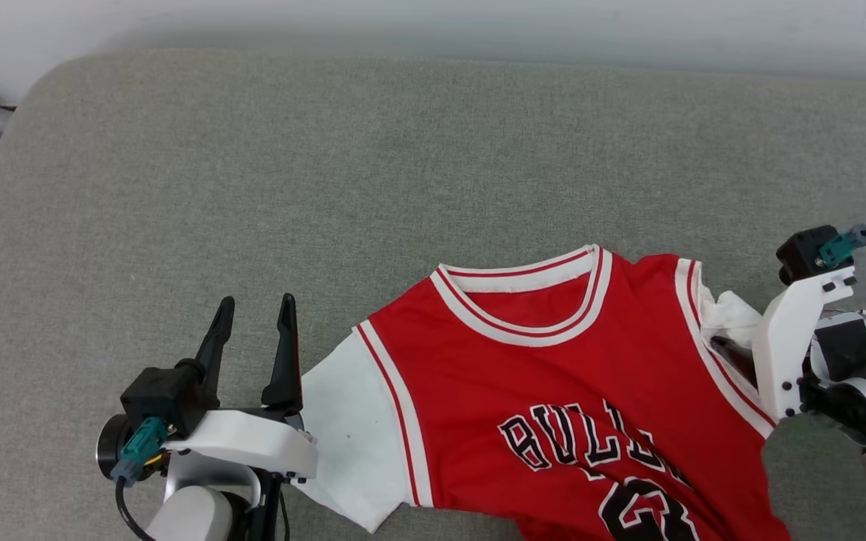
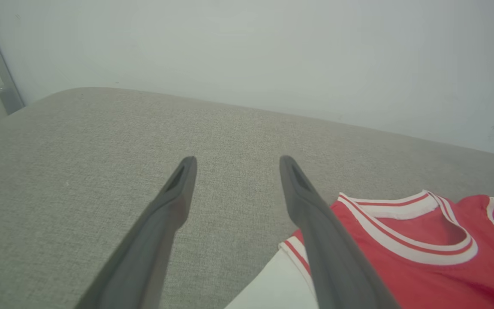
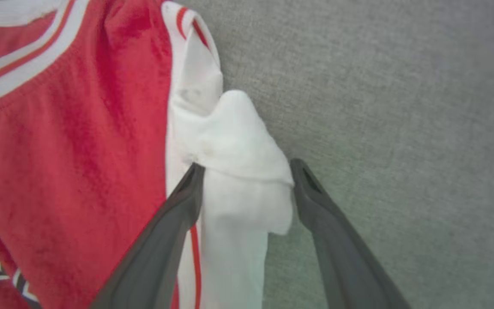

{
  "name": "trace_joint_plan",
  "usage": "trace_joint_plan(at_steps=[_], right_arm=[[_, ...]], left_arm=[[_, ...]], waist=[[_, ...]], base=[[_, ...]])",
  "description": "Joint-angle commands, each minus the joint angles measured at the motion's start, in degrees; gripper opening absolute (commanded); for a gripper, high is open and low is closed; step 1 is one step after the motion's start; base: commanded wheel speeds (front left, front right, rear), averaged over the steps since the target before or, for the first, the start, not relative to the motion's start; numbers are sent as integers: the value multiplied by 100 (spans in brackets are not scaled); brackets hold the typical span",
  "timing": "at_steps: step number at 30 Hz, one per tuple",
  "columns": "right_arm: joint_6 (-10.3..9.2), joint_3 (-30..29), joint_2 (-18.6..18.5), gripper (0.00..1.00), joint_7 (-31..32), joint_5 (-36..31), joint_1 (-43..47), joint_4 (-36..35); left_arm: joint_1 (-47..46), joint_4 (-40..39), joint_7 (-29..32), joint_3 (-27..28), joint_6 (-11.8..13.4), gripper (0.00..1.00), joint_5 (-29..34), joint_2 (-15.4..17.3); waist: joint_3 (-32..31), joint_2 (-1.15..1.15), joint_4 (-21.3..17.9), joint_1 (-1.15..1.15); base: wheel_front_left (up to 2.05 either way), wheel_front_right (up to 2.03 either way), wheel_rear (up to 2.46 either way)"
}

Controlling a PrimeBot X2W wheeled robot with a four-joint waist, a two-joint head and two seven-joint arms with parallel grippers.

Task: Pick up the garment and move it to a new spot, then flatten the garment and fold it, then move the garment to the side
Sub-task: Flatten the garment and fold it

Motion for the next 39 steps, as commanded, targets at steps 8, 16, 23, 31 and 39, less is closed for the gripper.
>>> trace_joint_plan(at_steps=[8, 16, 23, 31, 39], right_arm=[[-8, 459, -22, 17, 575, 445, 26, 1207], [-5, 327, 29, 0, -177, 629, -177, 1228], [-5, -107, 153, 0, -671, 608, 176, 947], [-5, -482, 349, 0, -555, 435, 763, 471], [-5, -670, 577, 0, -391, 351, 916, 48]], left_arm=[[-118, 221, 1, 9, -50, 100, -55, -55], [-33, 278, 580, 26, -180, 100, -337, 155], [50, 208, 2403, 161, -415, 100, -1250, 683], [281, 171, 4603, 155, -335, 100, -2120, 1460], [129, 825, 5229, 86, -380, 100, -2463, 1451]], waist=[[143, 0, 93, -1], [-224, 0, -52, -1], [-748, 0, -226, -1], [-892, 0, -515, -1], [-616, 0, -748, -1]], base=[[0, 0, 0], [0, 0, 0], [0, 0, 0], [0, 0, 0], [0, 0, 0]])
